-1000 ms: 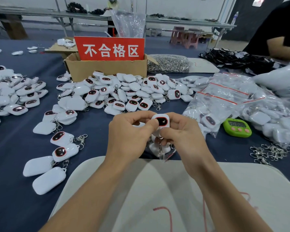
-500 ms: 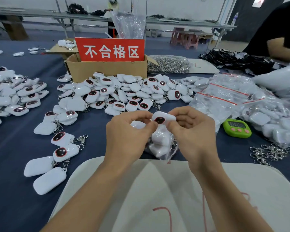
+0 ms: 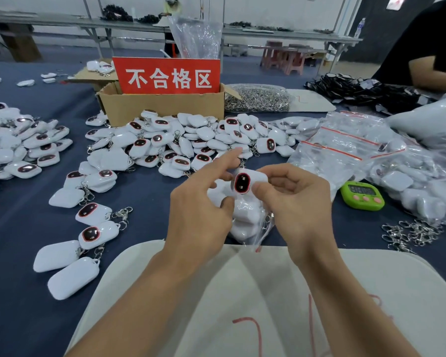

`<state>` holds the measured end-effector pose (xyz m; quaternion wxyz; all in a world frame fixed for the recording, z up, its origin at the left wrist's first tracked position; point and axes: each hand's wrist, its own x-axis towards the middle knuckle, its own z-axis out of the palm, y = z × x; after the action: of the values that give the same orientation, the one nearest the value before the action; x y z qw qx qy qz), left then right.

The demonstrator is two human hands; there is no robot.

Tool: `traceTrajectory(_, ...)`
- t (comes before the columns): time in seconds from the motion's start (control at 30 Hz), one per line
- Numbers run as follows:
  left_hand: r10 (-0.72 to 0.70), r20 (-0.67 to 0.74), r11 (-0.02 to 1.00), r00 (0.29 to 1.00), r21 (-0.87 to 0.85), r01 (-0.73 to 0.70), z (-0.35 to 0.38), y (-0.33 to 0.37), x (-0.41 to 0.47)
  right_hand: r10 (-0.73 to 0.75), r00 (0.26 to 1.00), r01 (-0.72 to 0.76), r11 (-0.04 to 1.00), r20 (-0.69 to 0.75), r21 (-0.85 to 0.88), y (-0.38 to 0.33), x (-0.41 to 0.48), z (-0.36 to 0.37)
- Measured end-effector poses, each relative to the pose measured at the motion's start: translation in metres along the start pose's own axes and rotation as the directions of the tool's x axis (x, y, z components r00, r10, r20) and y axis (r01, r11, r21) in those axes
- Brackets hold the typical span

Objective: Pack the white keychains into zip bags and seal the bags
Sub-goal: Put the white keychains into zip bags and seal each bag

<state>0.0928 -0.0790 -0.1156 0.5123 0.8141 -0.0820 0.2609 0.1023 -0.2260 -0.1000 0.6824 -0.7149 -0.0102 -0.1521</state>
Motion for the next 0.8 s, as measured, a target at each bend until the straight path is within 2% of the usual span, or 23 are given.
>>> traceTrajectory(0.07, 0.024, 0.033, 0.998, 0.999, -0.059, -0.022, 0.001, 0.000, -0.001, 0.110, 0.994, -0.112, 0.987, 0.018, 0.117, -0.001, 0.001, -0.001)
traceTrajectory(0.13, 0.021, 0.035, 0.994, 0.999, -0.108, -0.018, 0.003, 0.001, -0.001, 0.158, 0.986, -0.165, 0.972, 0.055, 0.170, -0.001, 0.002, -0.003)
traceTrajectory(0.3, -0.057, 0.055, 0.979, 0.997, -0.194, 0.067, 0.000, 0.002, 0.004, 0.115, 0.987, -0.127, 0.986, 0.111, 0.108, -0.001, 0.004, -0.003)
traceTrajectory(0.4, -0.108, 0.049, 0.969, 0.993, -0.217, 0.116, 0.002, 0.003, 0.002, 0.103, 0.993, -0.104, 0.994, 0.063, 0.027, 0.002, 0.005, -0.004)
traceTrajectory(0.5, -0.107, -0.049, 0.994, 0.993, -0.038, 0.105, 0.006, 0.005, -0.002, 0.116, 0.990, -0.114, 0.993, -0.080, 0.035, 0.002, 0.006, -0.009)
traceTrajectory(0.53, -0.113, -0.037, 0.993, 0.993, 0.009, 0.114, 0.007, 0.006, -0.004, 0.107, 0.984, -0.108, 0.994, -0.140, 0.001, 0.002, 0.008, -0.011)
traceTrajectory(0.63, -0.134, 0.096, 0.953, 0.986, 0.287, 0.102, 0.015, 0.008, -0.010, 0.012, 0.964, -0.064, 0.980, -0.267, -0.186, 0.003, 0.009, -0.018)
traceTrajectory(0.7, -0.138, 0.190, 0.863, 0.972, 0.505, 0.023, 0.021, 0.009, -0.013, -0.043, 0.954, -0.052, 0.950, -0.296, -0.307, 0.003, 0.008, -0.018)
traceTrajectory(0.73, -0.144, 0.214, 0.822, 0.966, 0.570, -0.004, 0.023, 0.008, -0.014, -0.058, 0.952, -0.060, 0.927, -0.299, -0.369, 0.003, 0.007, -0.018)
traceTrajectory(0.8, -0.154, 0.206, 0.812, 0.966, 0.583, 0.005, 0.025, 0.005, -0.013, -0.070, 0.958, -0.077, 0.871, -0.277, -0.486, 0.004, 0.007, -0.018)
